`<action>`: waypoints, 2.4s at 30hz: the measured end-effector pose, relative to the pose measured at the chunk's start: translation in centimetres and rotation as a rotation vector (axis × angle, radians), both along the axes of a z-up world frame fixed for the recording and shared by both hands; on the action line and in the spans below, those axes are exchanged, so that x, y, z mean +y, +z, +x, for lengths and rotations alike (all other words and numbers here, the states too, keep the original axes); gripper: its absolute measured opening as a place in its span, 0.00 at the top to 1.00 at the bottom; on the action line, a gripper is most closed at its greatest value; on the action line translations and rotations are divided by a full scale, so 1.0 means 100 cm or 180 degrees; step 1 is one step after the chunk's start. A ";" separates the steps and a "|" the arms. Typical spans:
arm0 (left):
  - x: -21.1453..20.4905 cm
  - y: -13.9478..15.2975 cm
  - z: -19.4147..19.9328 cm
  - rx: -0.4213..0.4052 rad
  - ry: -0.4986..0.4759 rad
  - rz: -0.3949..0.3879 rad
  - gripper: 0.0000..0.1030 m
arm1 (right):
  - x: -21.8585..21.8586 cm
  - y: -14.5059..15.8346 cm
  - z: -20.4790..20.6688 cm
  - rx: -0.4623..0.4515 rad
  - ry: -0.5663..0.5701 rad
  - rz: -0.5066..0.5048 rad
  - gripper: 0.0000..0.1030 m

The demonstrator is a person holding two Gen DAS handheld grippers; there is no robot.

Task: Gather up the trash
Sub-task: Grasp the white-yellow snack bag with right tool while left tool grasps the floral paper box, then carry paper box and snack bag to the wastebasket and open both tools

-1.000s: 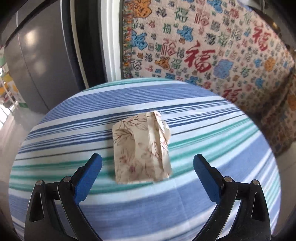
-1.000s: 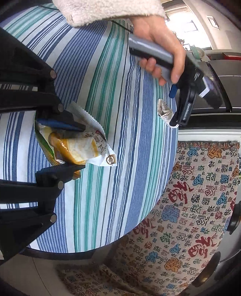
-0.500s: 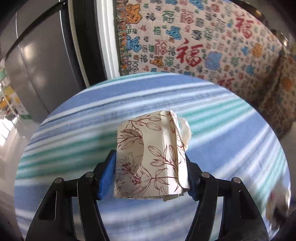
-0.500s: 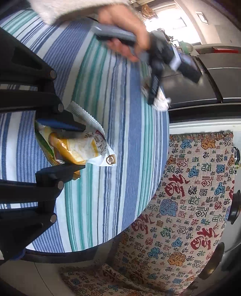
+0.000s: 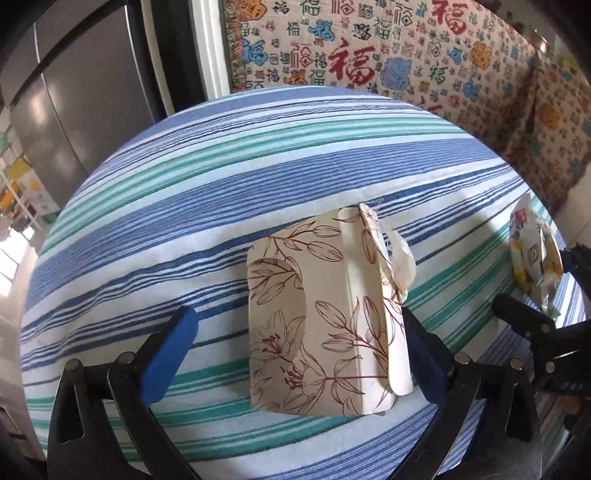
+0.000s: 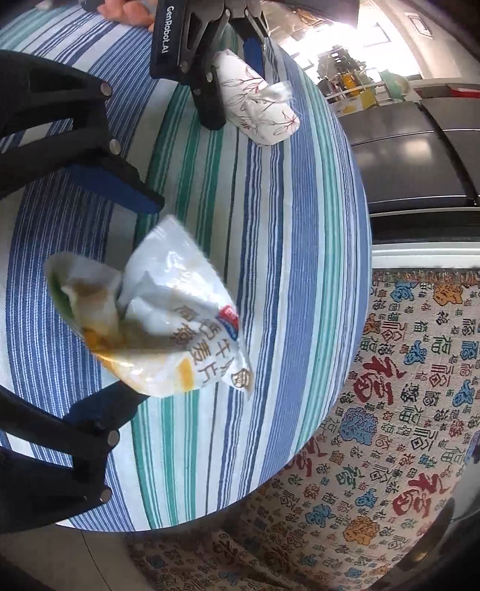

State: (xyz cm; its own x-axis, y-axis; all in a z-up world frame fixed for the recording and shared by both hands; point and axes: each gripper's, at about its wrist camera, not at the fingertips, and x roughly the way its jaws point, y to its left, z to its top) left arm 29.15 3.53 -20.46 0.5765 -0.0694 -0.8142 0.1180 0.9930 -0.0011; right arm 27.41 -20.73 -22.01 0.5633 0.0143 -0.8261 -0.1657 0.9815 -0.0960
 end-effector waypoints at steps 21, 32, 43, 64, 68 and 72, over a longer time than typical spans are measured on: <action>0.004 0.003 0.007 -0.0019 -0.0020 -0.0015 0.00 | -0.011 -0.003 0.005 0.0106 -0.0013 0.0121 0.00; 0.002 0.007 0.004 0.0003 -0.0035 -0.0081 0.02 | -0.030 0.005 0.003 0.0359 0.0102 0.0110 0.00; -0.013 0.027 -0.004 -0.0257 -0.0210 -0.0139 0.55 | -0.040 0.021 0.005 0.0252 0.0094 0.0414 0.56; -0.154 0.111 -0.092 -0.0520 -0.1355 -0.0665 0.59 | -0.180 0.097 -0.128 -0.0260 -0.0969 0.0370 0.58; -0.225 0.125 -0.115 -0.0490 -0.1792 -0.0818 0.59 | -0.232 0.091 -0.172 -0.0210 -0.1424 0.0287 0.58; -0.291 0.122 -0.131 -0.0430 -0.2083 -0.0884 0.59 | -0.270 0.081 -0.203 -0.0150 -0.1715 0.0256 0.58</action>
State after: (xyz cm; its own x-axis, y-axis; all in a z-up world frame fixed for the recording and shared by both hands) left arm 16.10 -25.55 -8.22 0.4402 -0.6287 -0.6410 0.7053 0.6839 -0.1865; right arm 7.14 -47.73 -13.89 0.5446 -0.2245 -0.8081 0.3654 0.9308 -0.0124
